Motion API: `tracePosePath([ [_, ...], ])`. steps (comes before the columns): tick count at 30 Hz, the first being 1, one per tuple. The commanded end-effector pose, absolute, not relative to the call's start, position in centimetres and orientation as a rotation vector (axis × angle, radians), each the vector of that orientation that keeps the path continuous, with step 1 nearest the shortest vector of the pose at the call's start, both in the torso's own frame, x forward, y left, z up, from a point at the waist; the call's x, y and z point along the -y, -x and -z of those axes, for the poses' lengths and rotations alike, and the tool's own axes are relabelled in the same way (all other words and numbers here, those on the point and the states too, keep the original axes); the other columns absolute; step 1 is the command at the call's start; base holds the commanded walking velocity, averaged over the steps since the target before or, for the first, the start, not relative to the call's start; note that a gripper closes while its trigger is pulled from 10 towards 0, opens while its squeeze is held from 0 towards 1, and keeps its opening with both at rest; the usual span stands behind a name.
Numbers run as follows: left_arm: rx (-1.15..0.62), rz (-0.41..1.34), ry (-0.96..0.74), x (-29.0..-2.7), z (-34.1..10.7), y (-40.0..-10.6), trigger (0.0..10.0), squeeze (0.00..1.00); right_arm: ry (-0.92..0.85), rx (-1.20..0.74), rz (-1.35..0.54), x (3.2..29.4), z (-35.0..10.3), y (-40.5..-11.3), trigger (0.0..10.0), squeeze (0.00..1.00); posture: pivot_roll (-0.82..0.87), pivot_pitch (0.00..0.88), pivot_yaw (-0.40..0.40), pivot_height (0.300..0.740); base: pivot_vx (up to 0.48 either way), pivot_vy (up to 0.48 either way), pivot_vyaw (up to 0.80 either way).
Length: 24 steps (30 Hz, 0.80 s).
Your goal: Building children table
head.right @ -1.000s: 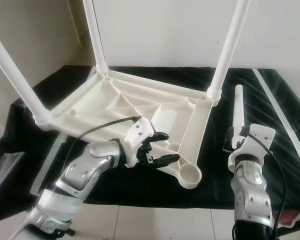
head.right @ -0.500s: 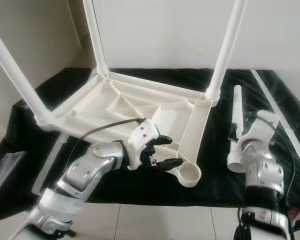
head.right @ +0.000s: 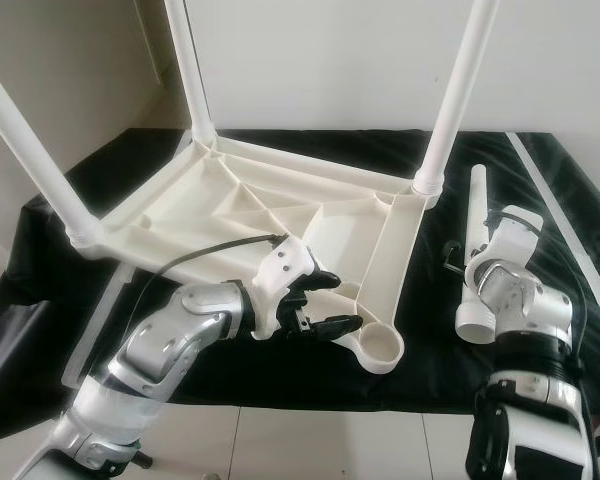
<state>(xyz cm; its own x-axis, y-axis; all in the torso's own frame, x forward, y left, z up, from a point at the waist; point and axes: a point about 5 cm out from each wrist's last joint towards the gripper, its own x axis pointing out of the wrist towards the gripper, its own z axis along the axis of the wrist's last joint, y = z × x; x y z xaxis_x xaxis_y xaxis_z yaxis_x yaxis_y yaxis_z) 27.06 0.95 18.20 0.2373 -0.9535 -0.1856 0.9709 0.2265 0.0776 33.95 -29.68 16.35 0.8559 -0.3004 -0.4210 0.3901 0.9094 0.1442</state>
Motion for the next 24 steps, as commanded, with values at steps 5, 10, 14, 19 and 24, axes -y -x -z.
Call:
tracePosePath([
  [5,-0.128,1.340,-0.168,-1.1,-18.2,-26.8,10.0,0.00,-0.212,-0.563,0.366,30.0,-14.7,-33.8,10.0,0.00,0.03,0.094,0.025,0.740,0.000,0.000,0.00],
  [10,-0.129,1.325,-0.161,-1.2,-18.2,-26.8,10.0,0.00,-0.223,-0.603,0.363,30.0,-14.2,-33.8,10.0,0.00,0.04,0.097,0.015,0.740,0.000,0.000,0.00],
  [14,-0.129,1.305,-0.151,-1.1,-18.3,-26.9,10.0,0.00,-0.262,-0.636,0.332,29.5,-13.8,-34.0,10.0,0.00,0.04,0.097,0.007,0.740,0.000,0.000,0.00],
  [19,-0.124,1.288,-0.146,-1.2,-18.5,-26.9,10.0,0.00,-0.318,-0.693,0.318,29.1,-13.1,-33.9,10.0,0.00,0.05,0.088,-0.004,0.740,0.000,0.000,0.00],
  [24,-0.116,1.270,-0.148,-1.5,-18.7,-27.3,10.0,0.00,-0.354,-0.744,0.323,28.9,-12.3,-33.6,10.0,0.00,0.06,0.077,-0.013,0.740,0.000,0.000,0.00],
])
